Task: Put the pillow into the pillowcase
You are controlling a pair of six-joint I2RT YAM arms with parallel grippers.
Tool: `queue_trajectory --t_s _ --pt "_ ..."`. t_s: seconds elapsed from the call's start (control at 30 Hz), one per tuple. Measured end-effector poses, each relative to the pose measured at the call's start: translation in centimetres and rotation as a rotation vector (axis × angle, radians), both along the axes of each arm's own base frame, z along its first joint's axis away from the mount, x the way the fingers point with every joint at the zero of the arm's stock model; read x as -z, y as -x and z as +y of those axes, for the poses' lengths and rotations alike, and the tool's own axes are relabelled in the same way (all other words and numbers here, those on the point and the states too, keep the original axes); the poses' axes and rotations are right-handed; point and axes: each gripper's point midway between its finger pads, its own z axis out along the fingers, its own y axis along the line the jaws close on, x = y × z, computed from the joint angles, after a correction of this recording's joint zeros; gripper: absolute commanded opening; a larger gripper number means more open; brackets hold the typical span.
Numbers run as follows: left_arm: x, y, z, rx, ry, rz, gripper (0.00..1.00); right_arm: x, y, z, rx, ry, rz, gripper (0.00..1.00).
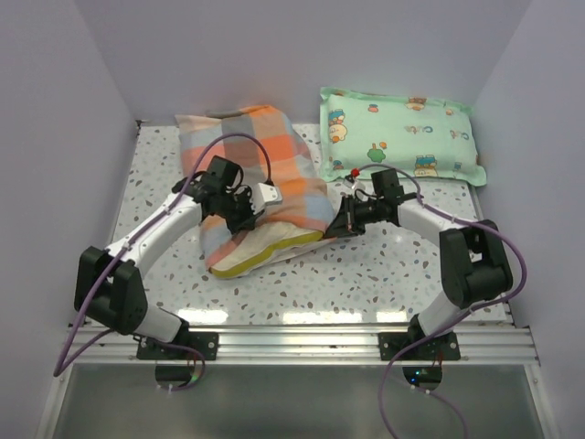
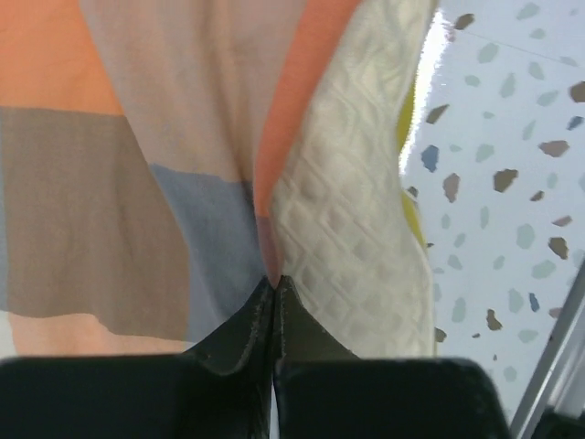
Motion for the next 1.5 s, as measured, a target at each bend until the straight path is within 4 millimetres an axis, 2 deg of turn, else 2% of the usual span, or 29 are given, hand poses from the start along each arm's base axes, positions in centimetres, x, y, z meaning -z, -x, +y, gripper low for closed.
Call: queue_trajectory --t_s 0.1,0.23,0.3,0.33,0.4,0.47,0.53,0.6,0.67,0.77,0.87,0.9,0.93,0.97,1.0,1.07,1.1,1.13,1.17,1.2,1.27,1.33,1.37,1.43,1.5 --pt "-1.4 1.8 0.0 0.083 0.019 -0.001 0.00 0.3 0.1 0.0 -0.004 0.004 0.006 0.00" --pt "-4.8 4.8 0.2 0.163 0.066 -0.063 0.00 0.8 0.2 0.1 -0.010 0.009 0.019 0.00" --pt "-6.3 6.5 0.2 0.208 0.086 -0.110 0.00 0.9 0.4 0.3 -0.018 0.010 0.025 0.00" --pt "-6.4 7.7 -0.1 0.241 0.088 -0.124 0.00 0.9 0.5 0.5 -0.023 0.010 0.027 0.00" --pt "-4.6 9.9 -0.4 0.301 0.063 -0.090 0.00 0.9 0.7 0.7 -0.028 0.007 0.033 0.00" --pt "-0.6 12.3 -0.5 0.356 -0.001 0.006 0.00 0.8 0.9 1.0 -0.032 0.001 0.043 0.00" --pt "3.3 13.2 -0.2 0.366 -0.080 0.098 0.00 0.6 1.2 1.2 -0.038 -0.007 0.051 0.00" --pt "6.8 12.7 0.3 0.321 -0.159 0.162 0.00 0.5 1.4 1.4 -0.049 -0.013 0.056 0.00" --pt "8.7 11.0 0.3 0.252 -0.201 0.169 0.00 0.6 1.6 1.5 -0.055 -0.012 0.053 0.00" --pt "9.9 8.2 0.6 0.138 -0.216 0.186 0.00 1.0 1.9 1.3 -0.063 -0.003 0.044 0.00" --pt "9.8 3.9 1.2 0.022 -0.203 0.191 0.00 1.8 2.2 1.2 -0.065 0.020 0.025 0.00" --pt "9.7 2.3 1.6 -0.012 -0.202 0.172 0.10 2.0 2.0 1.2 -0.066 0.030 0.008 0.08" --pt "9.4 0.9 2.0 -0.043 -0.202 0.146 0.19 2.2 1.8 1.3 -0.068 0.039 -0.012 0.24" --pt "9.0 -0.3 2.4 -0.069 -0.202 0.123 0.30 2.2 1.7 1.5 -0.075 0.048 -0.030 0.28" --pt "8.6 -1.3 2.9 -0.084 -0.201 0.102 0.49 2.1 1.9 1.5 -0.092 0.059 -0.035 0.30" --pt "7.3 -2.9 4.0 -0.118 -0.181 0.072 0.59 1.9 2.2 1.4 -0.132 0.093 -0.047 0.34" --pt "6.5 -3.1 4.6 -0.128 -0.164 0.064 0.77 1.7 2.1 1.2 -0.149 0.114 -0.058 0.38" --pt "5.5 -2.9 5.3 -0.131 -0.150 0.060 0.80 1.5 1.8 1.0 -0.162 0.137 -0.080 0.42" --pt "4.4 -2.3 5.9 -0.137 -0.138 0.057 0.83 1.2 1.4 0.6 -0.174 0.162 -0.114 0.56" --pt "2.8 -2.1 6.6 -0.142 -0.123 0.017 0.85 1.2 1.0 0.0 -0.180 0.196 -0.145 0.65" --pt "-0.4 -1.4 8.0 -0.154 -0.093 -0.087 0.86 1.1 0.6 -1.5 -0.188 0.276 -0.215 0.76" --pt "-3.9 -0.7 10.2 -0.192 -0.078 -0.224 0.86 0.8 0.6 -3.0 -0.191 0.349 -0.267 0.78" --pt "-4.9 -0.3 11.7 -0.223 -0.076 -0.273 0.86 0.5 0.5 -3.4 -0.190 0.377 -0.295 0.78" --pt "-5.8 0.2 15.1 -0.300 -0.086 -0.323 0.86 0.1 0.5 -3.5 -0.199 0.422 -0.346 0.80" --pt "-4.7 0.3 18.6 -0.391 -0.094 -0.283 0.86 0.3 1.1 -2.5 -0.238 0.450 -0.380 0.84"
